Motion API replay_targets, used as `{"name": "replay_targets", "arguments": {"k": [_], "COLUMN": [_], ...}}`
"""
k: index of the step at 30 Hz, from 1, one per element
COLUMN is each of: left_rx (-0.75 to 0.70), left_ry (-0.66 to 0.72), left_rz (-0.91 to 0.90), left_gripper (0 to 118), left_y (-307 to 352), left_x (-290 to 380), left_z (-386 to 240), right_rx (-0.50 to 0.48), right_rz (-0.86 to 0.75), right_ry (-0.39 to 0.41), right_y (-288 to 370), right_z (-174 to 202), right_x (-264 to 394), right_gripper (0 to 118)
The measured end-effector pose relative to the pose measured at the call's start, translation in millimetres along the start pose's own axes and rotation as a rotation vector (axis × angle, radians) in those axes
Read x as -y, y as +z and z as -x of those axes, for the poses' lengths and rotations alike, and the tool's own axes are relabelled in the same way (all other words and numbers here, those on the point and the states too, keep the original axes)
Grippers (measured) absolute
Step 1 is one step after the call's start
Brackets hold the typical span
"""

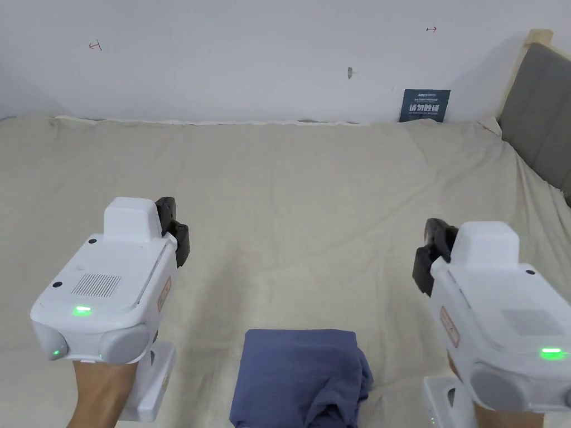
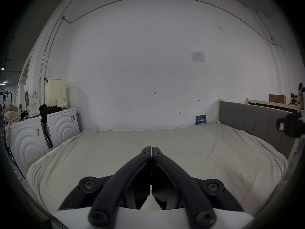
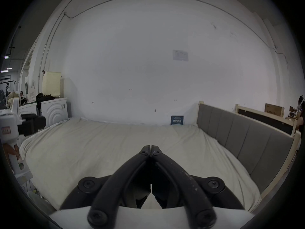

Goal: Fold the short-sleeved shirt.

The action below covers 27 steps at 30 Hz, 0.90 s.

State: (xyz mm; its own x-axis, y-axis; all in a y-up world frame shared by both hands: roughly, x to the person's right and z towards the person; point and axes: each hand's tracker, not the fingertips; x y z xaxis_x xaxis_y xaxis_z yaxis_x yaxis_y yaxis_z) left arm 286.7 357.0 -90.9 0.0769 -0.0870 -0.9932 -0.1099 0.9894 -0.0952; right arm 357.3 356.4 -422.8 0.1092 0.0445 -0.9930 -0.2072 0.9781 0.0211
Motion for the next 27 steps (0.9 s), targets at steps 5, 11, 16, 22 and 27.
{"name": "replay_targets", "arguments": {"k": [5,11,16,22,27], "left_rx": [0.0,-0.004,0.002,0.025,0.11], "left_ry": [0.004,0.013,0.015,0.032,0.127], "left_rz": [0.012,0.038,0.072,0.15,0.295], "left_gripper": [0,0,0,0,0], "left_y": [-1,-5,-8,-12,-20], "left_x": [5,14,25,49,76], "left_z": [4,9,13,10,4], "right_rx": [-0.058,-0.126,-0.151,-0.129,-0.129], "right_rz": [0.15,0.371,0.508,0.588,0.558], "right_ry": [-0.002,0.03,0.043,0.049,0.11], "right_y": [-27,-56,-68,-73,-73], "right_z": [30,69,89,85,89], "right_x": [52,125,168,214,215], "right_gripper": [1,2,2,1,1]}}
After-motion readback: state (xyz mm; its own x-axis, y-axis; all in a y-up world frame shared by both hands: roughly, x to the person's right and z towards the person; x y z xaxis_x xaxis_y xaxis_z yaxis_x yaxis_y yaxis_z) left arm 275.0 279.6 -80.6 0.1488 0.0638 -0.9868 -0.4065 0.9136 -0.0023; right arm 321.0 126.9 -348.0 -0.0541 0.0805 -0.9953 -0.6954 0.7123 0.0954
